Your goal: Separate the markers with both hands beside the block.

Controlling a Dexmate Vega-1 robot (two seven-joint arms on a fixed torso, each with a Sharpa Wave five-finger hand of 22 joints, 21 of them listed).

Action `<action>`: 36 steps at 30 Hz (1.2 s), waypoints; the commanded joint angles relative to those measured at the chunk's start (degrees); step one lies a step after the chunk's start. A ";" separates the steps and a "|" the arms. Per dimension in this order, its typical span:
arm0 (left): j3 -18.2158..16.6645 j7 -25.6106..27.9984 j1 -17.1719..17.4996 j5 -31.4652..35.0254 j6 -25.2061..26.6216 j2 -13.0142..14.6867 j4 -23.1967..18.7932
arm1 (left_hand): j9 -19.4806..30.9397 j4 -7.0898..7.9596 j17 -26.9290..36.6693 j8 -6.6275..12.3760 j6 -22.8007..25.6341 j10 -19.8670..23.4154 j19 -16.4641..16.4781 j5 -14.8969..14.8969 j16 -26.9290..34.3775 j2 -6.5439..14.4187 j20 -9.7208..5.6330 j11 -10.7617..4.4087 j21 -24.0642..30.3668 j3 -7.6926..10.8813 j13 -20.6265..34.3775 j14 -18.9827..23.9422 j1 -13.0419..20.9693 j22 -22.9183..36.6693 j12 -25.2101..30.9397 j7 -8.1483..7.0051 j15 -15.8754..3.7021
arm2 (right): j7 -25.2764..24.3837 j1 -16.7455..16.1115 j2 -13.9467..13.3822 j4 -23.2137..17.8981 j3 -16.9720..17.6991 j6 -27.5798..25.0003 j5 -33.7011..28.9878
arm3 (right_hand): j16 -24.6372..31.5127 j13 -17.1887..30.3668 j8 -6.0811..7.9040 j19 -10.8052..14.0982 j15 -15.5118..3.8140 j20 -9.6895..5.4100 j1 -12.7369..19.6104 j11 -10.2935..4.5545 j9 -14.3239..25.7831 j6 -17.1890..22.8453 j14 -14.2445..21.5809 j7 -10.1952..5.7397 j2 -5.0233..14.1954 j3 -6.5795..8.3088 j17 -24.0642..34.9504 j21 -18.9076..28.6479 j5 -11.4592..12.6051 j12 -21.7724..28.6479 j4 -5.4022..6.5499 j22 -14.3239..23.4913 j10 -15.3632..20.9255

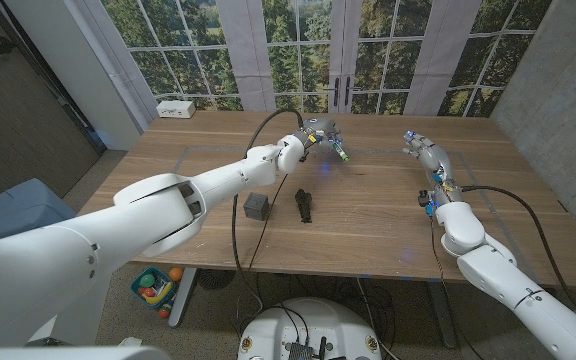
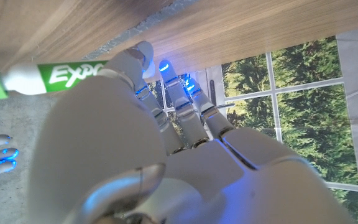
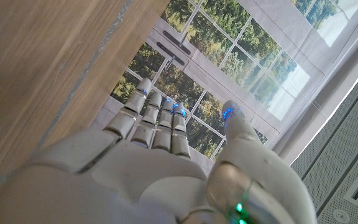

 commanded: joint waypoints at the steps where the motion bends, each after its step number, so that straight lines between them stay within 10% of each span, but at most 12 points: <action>1: -4.54 -3.91 1.85 -4.20 1.35 1.93 -6.08 | 0.46 0.78 0.40 0.48 3.92 12.97 0.48 0.75 0.42 0.05 -2.63 1.89 -0.12 0.39 17.42 0.72 -0.57 0.21 3.64 3.88 -7.29 | -3.74 -0.77 -2.13 -5.39 -0.51 -6.36 -5.71 | 0.59 0.38 0.50 0.97 -0.34 -0.05 1.86 -0.03 0.21 0.76 0.72 -0.52 -0.03 0.59 0.31 0.63 0.21 0.41 0.19 0.26 0.86; 14: -8.72 -7.45 3.66 -9.35 4.25 2.44 -9.78 | 1.10 0.80 0.89 0.82 3.49 12.85 0.69 2.16 0.48 0.00 -2.55 1.90 -0.15 0.29 18.66 0.79 -0.60 0.26 3.75 3.89 -7.28 | -4.92 -0.36 -3.88 -9.32 -1.89 -11.70 -10.60 | 2.70 0.89 0.51 6.23 -1.88 -1.61 5.94 -0.40 0.34 1.07 3.80 -0.60 -0.92 -0.09 1.55 2.92 -0.12 0.65 0.75 0.94 1.65; 36: -11.42 -15.55 3.51 -17.77 11.00 2.06 -13.65 | 1.98 0.77 1.74 1.35 3.01 12.67 1.03 4.31 0.64 -0.04 -2.21 1.97 -0.13 0.12 20.76 0.98 -0.58 0.33 3.94 4.26 -7.28 | -8.29 -0.53 -5.13 -14.69 -4.45 -19.18 -20.05 | 4.86 1.51 0.83 6.66 -3.21 -1.41 7.04 -1.35 0.41 2.33 6.01 -1.63 -2.08 -1.94 3.34 3.85 -1.03 1.16 1.23 1.60 2.92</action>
